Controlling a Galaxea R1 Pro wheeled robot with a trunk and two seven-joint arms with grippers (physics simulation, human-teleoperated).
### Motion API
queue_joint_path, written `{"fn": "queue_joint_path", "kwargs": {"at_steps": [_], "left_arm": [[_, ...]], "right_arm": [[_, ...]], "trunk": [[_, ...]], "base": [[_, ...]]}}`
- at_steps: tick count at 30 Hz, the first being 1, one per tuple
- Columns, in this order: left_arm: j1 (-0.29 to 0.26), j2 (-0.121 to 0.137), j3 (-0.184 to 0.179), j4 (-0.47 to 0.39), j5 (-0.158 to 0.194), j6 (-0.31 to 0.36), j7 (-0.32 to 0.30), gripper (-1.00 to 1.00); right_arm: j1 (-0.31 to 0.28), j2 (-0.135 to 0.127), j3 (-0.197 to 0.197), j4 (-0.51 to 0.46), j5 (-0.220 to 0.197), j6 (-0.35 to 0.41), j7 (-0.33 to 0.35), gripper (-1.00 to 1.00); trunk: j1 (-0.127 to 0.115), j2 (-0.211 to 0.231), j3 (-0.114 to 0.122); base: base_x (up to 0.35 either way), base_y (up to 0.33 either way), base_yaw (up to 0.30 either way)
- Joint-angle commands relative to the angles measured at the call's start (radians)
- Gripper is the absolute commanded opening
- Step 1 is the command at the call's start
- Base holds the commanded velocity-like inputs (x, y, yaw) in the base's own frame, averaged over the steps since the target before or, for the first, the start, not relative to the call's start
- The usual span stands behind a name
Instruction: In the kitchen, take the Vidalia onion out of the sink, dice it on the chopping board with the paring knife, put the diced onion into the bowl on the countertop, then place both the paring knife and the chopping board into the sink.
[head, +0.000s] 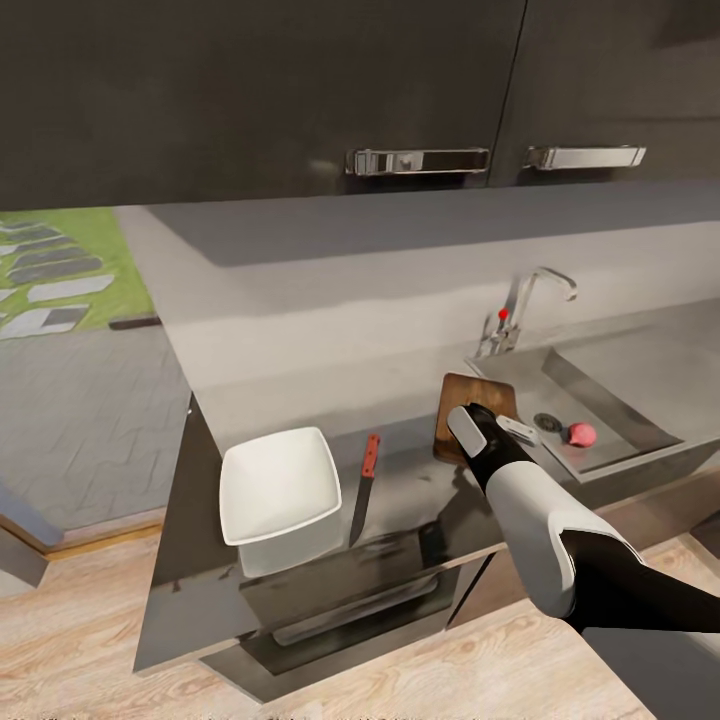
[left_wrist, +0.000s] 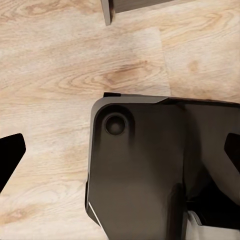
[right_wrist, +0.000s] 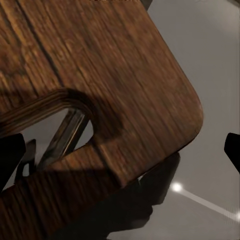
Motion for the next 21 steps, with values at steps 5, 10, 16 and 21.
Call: {"fn": "queue_joint_path", "kwargs": {"at_steps": [5,10,16,21], "left_arm": [[0.000,-0.001,0.002,0.003,0.003,-0.001,-0.001,1.00],[0.000,-0.002,0.002,0.005,0.003,-0.001,-0.001,1.00],[0.000,-0.001,0.002,0.005,0.003,-0.001,-0.001,1.00],[0.000,-0.001,0.002,0.005,0.003,-0.001,-0.001,1.00]], "right_arm": [[0.000,0.000,-0.004,0.000,-0.005,0.010,-0.004,1.00],[0.000,0.000,-0.004,0.001,-0.006,0.011,-0.004,1.00],[0.000,0.002,-0.004,0.001,-0.008,0.012,-0.004,1.00],[0.000,0.004,-0.003,0.001,-0.008,0.014,-0.005,1.00]], "trunk": [[0.000,-0.001,-0.009],[0.000,-0.001,-0.017],[0.000,-0.001,-0.023],[0.000,-0.001,-0.023]], "base": [[0.000,0.000,0.000],[0.000,0.000,0.000],[0.000,0.000,0.000],[0.000,0.000,0.000]]}}
